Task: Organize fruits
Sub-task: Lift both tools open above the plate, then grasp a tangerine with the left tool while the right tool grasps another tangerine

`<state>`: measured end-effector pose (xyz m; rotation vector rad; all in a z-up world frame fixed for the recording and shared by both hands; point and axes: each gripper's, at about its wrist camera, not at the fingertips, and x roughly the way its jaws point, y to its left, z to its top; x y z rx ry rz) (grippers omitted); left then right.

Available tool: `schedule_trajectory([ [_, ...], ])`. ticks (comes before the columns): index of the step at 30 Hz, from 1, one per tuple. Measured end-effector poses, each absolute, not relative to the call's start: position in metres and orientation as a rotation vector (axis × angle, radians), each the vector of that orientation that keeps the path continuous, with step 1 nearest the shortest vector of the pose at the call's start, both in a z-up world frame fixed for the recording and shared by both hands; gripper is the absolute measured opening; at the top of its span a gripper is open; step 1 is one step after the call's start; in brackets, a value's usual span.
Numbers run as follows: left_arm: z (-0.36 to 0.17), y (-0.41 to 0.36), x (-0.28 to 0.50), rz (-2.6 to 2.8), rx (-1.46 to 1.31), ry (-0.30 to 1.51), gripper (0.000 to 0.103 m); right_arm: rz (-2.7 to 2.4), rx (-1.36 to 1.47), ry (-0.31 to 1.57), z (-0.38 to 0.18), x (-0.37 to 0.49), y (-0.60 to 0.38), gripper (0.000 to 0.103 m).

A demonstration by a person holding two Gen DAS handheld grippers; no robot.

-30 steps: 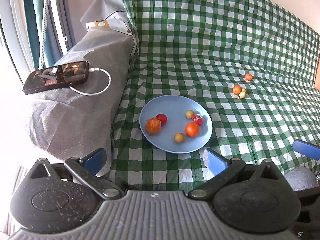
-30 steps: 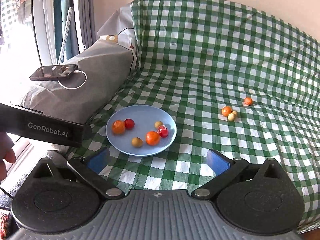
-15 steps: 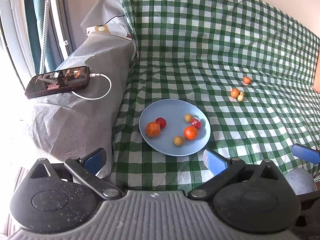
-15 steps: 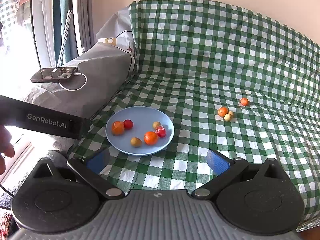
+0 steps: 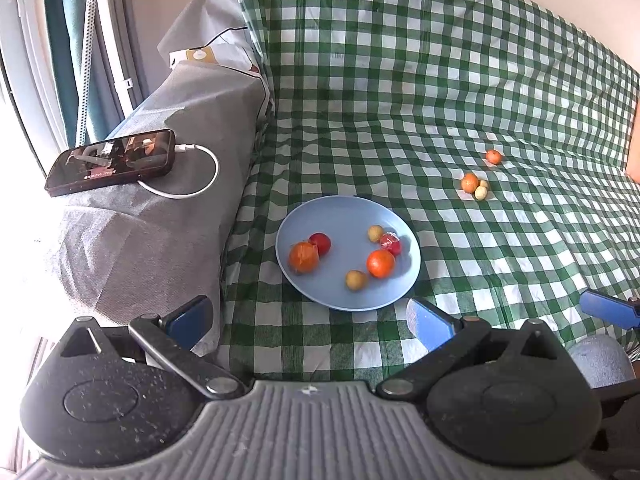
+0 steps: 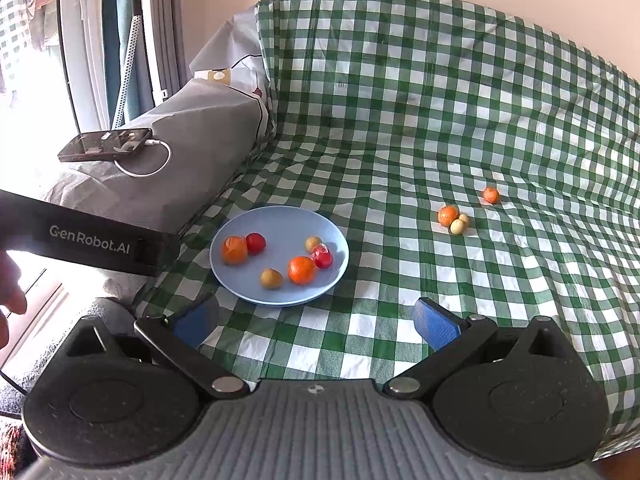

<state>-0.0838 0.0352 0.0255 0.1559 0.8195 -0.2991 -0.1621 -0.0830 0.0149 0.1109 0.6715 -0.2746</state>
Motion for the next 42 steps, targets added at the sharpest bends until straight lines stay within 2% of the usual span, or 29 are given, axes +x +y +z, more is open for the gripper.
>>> schedule_trajectory([
  [13,0.016,0.029,-0.07,-0.304,0.176,0.849,0.103,-0.289,0.143,0.686,0.006,-0.155,-0.097,0.102],
  [26,0.003,-0.016,-0.025,-0.32,0.19,0.903,0.103,-0.366,0.226,0.707,-0.014,-0.14,-0.151,0.102],
  [33,-0.006,-0.076,0.014,-0.369,0.19,0.908,0.103,-0.486,0.242,0.686,-0.025,-0.134,-0.219,0.102],
  [42,-0.041,-0.192,0.092,-0.483,0.198,0.929,0.103,-0.657,0.244,0.631,-0.048,-0.107,-0.347,0.102],
])
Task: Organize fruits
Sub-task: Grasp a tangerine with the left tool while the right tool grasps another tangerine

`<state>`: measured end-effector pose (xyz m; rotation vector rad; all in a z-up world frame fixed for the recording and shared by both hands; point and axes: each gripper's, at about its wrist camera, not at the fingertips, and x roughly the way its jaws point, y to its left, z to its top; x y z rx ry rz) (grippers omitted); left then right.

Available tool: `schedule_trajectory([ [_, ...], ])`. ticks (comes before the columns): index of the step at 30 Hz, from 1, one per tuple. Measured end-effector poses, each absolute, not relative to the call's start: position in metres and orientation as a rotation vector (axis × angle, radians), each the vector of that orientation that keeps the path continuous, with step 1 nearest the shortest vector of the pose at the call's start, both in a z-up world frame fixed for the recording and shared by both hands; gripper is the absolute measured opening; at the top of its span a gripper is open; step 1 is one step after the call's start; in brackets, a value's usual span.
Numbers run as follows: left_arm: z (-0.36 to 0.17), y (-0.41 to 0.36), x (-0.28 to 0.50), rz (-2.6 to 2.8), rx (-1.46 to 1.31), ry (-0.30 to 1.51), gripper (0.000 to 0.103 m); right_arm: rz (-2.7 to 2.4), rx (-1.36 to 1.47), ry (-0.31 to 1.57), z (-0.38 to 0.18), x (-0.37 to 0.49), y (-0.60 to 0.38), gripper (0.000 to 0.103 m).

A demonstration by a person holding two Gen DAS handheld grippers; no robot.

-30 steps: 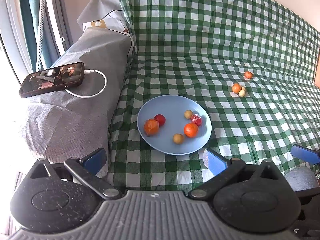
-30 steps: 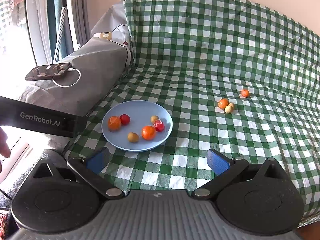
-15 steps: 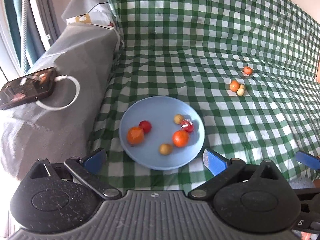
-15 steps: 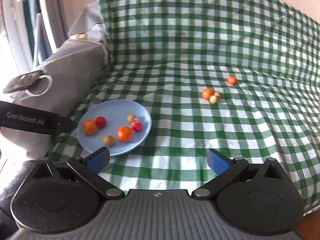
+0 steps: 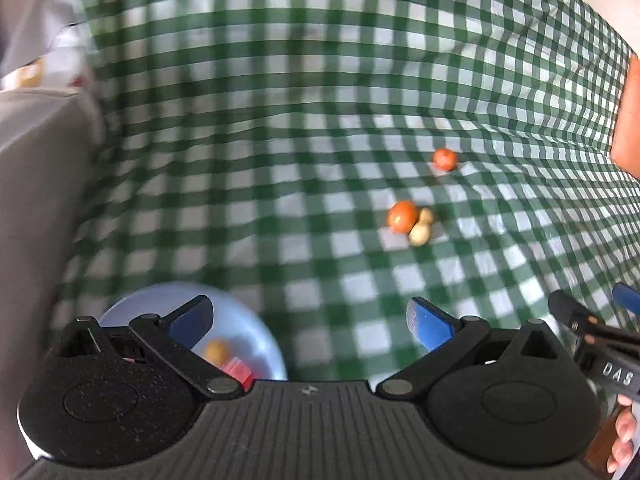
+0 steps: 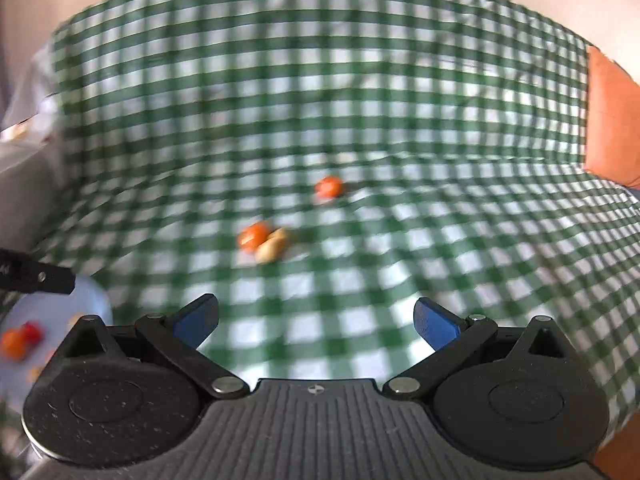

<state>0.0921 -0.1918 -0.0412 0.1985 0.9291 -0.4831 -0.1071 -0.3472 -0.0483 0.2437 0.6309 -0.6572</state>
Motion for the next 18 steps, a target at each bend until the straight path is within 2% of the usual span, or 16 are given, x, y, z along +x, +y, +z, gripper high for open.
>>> schedule_trajectory([
  [9,-0.111,-0.29,0.186,-0.547,0.273,1.041,0.103,-0.673,0.206,0.638,-0.103,-0.019,-0.467,0.102],
  [18,-0.153,-0.324,0.203,-0.607,0.38,1.063,0.103,-0.644,0.215,0.682,-0.158,0.045,-0.512,0.102],
])
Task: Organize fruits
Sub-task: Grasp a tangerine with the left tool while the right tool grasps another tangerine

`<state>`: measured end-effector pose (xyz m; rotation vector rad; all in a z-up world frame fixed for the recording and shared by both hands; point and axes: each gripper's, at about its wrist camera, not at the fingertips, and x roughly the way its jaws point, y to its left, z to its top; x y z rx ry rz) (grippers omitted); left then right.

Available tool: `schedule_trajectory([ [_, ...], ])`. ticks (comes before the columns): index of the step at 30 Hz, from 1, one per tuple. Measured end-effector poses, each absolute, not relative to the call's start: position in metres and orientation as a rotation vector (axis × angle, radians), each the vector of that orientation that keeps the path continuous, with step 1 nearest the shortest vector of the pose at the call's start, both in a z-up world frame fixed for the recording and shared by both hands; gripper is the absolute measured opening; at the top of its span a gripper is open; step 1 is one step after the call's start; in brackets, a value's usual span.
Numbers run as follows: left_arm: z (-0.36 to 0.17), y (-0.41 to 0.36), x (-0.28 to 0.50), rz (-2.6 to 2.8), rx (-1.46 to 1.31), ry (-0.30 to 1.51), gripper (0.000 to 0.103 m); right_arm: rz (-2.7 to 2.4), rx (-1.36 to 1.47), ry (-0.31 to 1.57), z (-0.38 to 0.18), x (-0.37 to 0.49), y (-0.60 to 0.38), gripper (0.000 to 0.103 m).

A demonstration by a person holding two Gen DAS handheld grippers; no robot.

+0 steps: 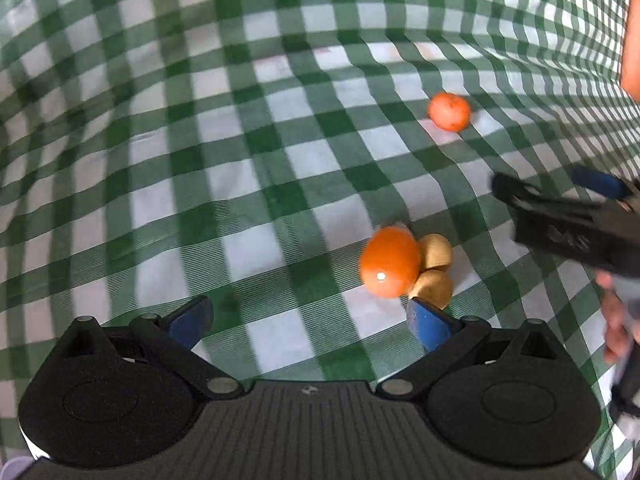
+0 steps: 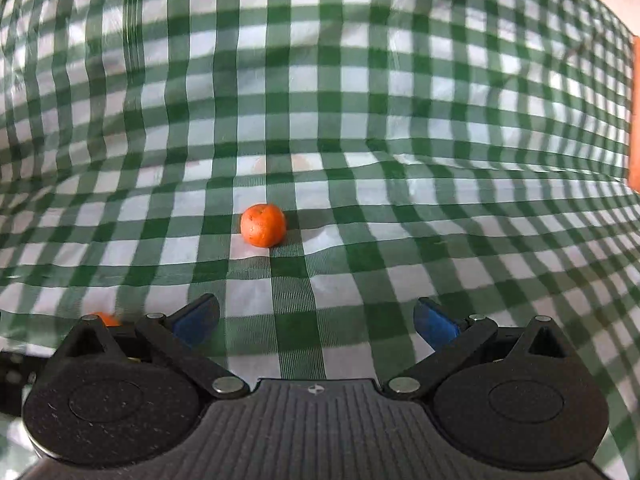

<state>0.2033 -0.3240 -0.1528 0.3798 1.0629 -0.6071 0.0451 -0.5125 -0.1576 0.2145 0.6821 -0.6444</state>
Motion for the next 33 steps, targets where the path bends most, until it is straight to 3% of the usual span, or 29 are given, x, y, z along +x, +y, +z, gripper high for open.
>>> schedule_trajectory([
  [6,-0.16,-0.344,0.208,-0.624,0.393,1.042,0.098,-0.595,0.223,0.662,-0.172,0.084,-0.538,0.102],
  [8,-0.159,-0.344,0.209,-0.652,0.377,1.043,0.073,-0.583,0.212,0.667,-0.174,0.098,-0.544,0.102],
  [9,-0.157,-0.345,0.208,-0.657,0.375,1.035,0.068,-0.579,0.205,0.671,-0.171,0.1,-0.545,0.102],
  [10,-0.155,-0.344,0.206,-0.662,0.377,1.018,0.053,-0.579,0.2,0.674,-0.171,0.105,-0.547,0.102],
  [11,-0.154,-0.344,0.204,-0.687,0.377,1.006,0.031,-0.572,0.201,0.678,-0.173,0.11,-0.549,0.102],
  [12,-0.153,-0.345,0.201,-0.702,0.377,1.0,0.032,-0.568,0.206,0.679,-0.175,0.114,-0.551,0.098],
  [14,-0.152,-0.345,0.198,-0.711,0.377,0.974,0.031,-0.563,0.219,0.684,-0.178,0.119,-0.552,0.074],
  [16,-0.15,-0.343,0.195,-0.713,0.375,0.954,0.031,-0.539,0.21,0.661,-0.177,0.12,-0.55,0.036],
  [19,-0.139,-0.332,0.188,-0.727,0.337,0.932,0.024,-0.537,0.173,0.665,-0.174,0.116,-0.542,0.036],
  [20,-0.133,-0.325,0.185,-0.731,0.321,0.927,0.01,-0.539,0.17,0.66,-0.172,0.111,-0.539,0.036],
  [21,-0.128,-0.322,0.182,-0.736,0.309,0.924,0.006,-0.541,0.167,0.658,-0.171,0.109,-0.536,0.036],
  [27,-0.124,-0.305,0.172,-0.709,0.296,0.959,0.009,-0.543,0.167,0.659,-0.149,0.081,-0.508,0.037],
  [28,-0.127,-0.305,0.173,-0.715,0.296,0.982,0.014,-0.546,0.166,0.669,-0.149,0.078,-0.504,0.037],
  [32,-0.13,-0.306,0.173,-0.723,0.286,0.985,0.07,-0.58,0.188,0.698,-0.153,0.071,-0.502,0.037],
  [33,-0.131,-0.306,0.174,-0.726,0.28,0.985,0.073,-0.586,0.206,0.699,-0.154,0.071,-0.504,0.037],
])
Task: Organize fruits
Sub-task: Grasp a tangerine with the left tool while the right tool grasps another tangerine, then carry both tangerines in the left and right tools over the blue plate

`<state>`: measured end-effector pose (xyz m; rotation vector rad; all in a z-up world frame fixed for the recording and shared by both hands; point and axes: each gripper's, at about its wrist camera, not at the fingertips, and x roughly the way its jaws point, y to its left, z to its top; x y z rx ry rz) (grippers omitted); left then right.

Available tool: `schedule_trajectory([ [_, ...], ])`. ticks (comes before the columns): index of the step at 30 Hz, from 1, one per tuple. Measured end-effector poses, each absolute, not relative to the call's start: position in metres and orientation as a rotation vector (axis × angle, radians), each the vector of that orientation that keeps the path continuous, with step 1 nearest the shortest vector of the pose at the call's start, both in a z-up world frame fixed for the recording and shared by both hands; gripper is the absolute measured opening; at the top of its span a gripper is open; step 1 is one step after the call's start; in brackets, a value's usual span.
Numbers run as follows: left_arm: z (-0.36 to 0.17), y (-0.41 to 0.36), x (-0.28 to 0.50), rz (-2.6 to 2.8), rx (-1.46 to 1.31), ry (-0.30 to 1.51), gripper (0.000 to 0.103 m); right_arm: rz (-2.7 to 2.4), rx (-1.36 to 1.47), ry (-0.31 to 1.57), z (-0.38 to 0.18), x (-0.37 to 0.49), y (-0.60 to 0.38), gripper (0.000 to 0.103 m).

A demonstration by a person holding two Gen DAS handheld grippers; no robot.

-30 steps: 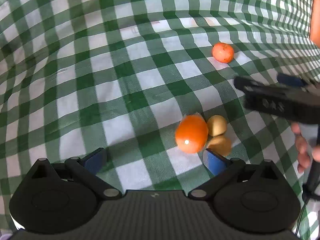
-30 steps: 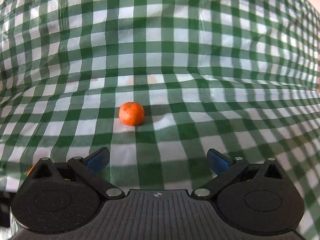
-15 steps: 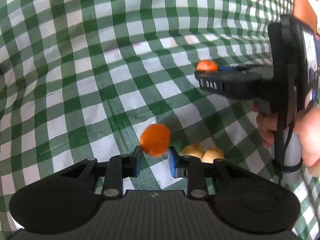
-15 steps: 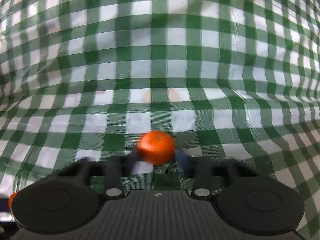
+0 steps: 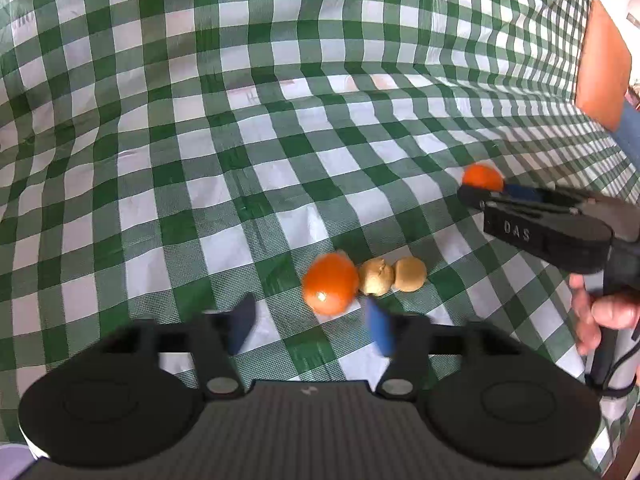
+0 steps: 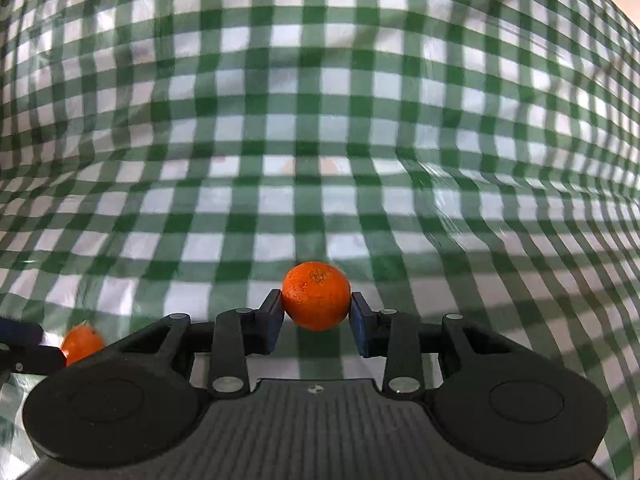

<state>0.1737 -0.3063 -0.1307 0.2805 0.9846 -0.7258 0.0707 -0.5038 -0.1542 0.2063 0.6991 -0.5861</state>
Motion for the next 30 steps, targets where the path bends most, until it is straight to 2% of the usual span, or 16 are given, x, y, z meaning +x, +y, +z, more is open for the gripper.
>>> schedule_trajectory([
  [7,-0.15,-0.324,0.18,-0.746,0.299,0.995,0.075,-0.592,0.253,0.726,-0.172,0.07,-0.509,0.037],
  [10,-0.156,-0.328,0.189,-0.736,0.283,0.999,0.071,-0.599,0.28,0.726,-0.177,0.056,-0.515,0.037],
  [12,-0.154,-0.328,0.192,-0.755,0.252,0.985,0.062,-0.601,0.296,0.731,-0.181,0.055,-0.518,0.037],
  [14,-0.153,-0.332,0.195,-0.77,0.277,0.988,0.042,-0.597,0.297,0.722,-0.182,0.04,-0.522,0.037],
  [15,-0.155,-0.336,0.197,-0.78,0.299,1.002,0.039,-0.594,0.292,0.719,-0.184,0.04,-0.521,0.037],
  [22,-0.153,-0.332,0.191,-0.78,0.303,0.984,0.037,-0.59,0.259,0.718,-0.183,0.039,-0.526,0.037],
  [30,-0.069,-0.26,0.132,-0.706,0.213,0.854,0.037,-0.566,0.253,0.574,-0.108,-0.011,-0.462,0.037],
])
